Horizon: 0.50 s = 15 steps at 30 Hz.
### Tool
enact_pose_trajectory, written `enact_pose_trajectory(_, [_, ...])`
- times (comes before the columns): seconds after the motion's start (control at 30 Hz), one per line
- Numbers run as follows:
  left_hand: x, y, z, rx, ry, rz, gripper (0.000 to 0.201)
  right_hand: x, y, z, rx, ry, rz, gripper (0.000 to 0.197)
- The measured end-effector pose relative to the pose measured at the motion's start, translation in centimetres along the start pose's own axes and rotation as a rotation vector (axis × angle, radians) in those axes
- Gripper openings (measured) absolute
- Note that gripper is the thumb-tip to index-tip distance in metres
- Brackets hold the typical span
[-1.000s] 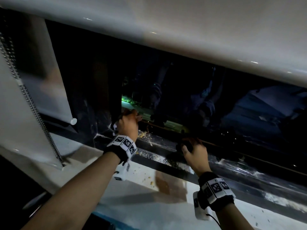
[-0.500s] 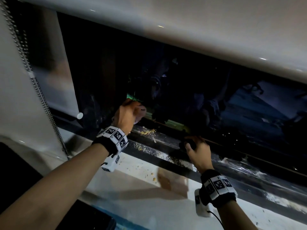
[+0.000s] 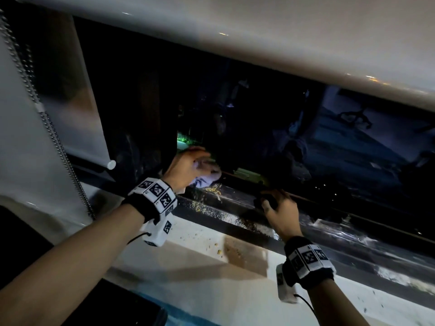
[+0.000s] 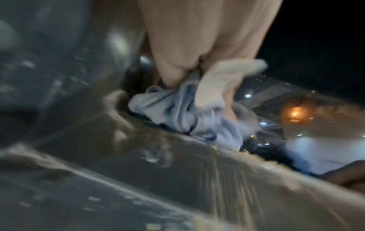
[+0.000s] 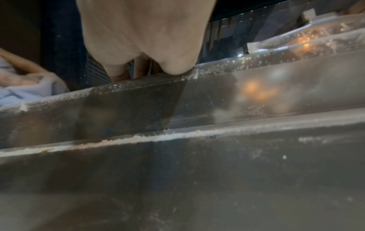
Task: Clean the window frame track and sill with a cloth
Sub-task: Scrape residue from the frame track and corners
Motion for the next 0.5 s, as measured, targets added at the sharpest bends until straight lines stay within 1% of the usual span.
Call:
enact_pose_trajectory(0.03, [0.6, 0.1, -0.1, -0.023, 0.058, 0.085, 0.035, 0.0, 0.0, 0.0, 0.005, 0.001, -0.001, 0.028])
enact_pose_trajectory(0.07, [0.7, 0.2, -0.4, -0.047, 0.063, 0.137, 0.031, 0.0, 0.0, 0.0, 0.003, 0.001, 0.001, 0.028])
enact_pose_trajectory(0.13, [-0.4, 0.4, -1.3, -0.066, 0.014, 0.148, 0.029, 0.0, -0.1, 0.0, 0.002, 0.001, 0.005, 0.030])
enact_pose_trajectory(0.17, [-1.0, 0.5, -2.0, -0.042, -0.006, 0.175, 0.030, 0.0, -0.1, 0.0, 0.003, 0.003, 0.008, 0.032])
enact_pose_trajectory(0.23, [-2.0, 1.0, -2.8, -0.020, 0.023, 0.222, 0.030, -0.1, -0.2, 0.0, 0.004, 0.003, 0.005, 0.035])
enact_pose_trajectory(0.27, [-2.6, 1.3, -2.8, -0.018, 0.035, 0.188, 0.030, -0.1, -0.2, 0.0, 0.005, 0.004, 0.004, 0.035])
enact_pose_trajectory(0.33, [-4.0, 2.7, -2.7, 0.035, 0.023, 0.045, 0.030, -0.1, -0.2, 0.0, 0.009, 0.003, 0.003, 0.031])
enact_pose_trajectory(0.4, [-5.3, 4.0, -2.6, 0.075, -0.040, -0.095, 0.033, 0.0, -0.3, 0.0, 0.011, 0.010, 0.004, 0.027])
enact_pose_trajectory(0.43, [-5.8, 5.0, -2.6, 0.068, -0.085, -0.127, 0.035, 0.1, -0.3, 0.0, 0.008, 0.015, 0.008, 0.025])
enact_pose_trajectory(0.47, [-5.9, 5.9, -2.6, 0.060, -0.128, -0.151, 0.032, 0.2, -0.2, -0.1, 0.004, 0.017, 0.010, 0.023])
enact_pose_trajectory(0.5, [-5.7, 6.1, -2.5, 0.084, -0.151, -0.193, 0.026, 0.2, -0.2, -0.1, 0.001, 0.016, 0.012, 0.021])
Point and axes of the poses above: each hand's wrist, its own z-axis towards the middle knuckle, its own x-axis out of the back of the hand, y = z × x, the point moved 6 cm from there along z, towards the middle knuckle, and after that the axes turned 14 degrees about -x, right-handed, at the moved point
